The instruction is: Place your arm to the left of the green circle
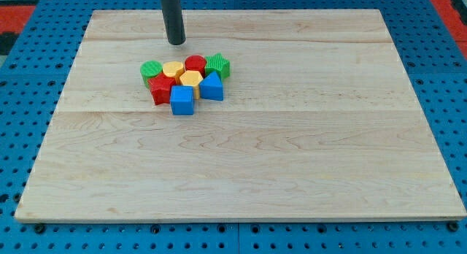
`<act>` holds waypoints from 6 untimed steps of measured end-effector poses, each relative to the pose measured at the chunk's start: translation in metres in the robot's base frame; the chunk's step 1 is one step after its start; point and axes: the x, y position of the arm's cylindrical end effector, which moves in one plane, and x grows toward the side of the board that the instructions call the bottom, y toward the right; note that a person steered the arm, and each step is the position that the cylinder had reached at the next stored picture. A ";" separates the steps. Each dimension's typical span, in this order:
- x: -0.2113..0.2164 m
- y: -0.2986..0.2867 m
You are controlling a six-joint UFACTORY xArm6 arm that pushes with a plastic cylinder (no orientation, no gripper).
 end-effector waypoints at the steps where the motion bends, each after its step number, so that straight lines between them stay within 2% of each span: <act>1: 0.000 -0.001; 2: 0.004 -0.006; 3: 0.034 -0.060; 6: 0.035 -0.077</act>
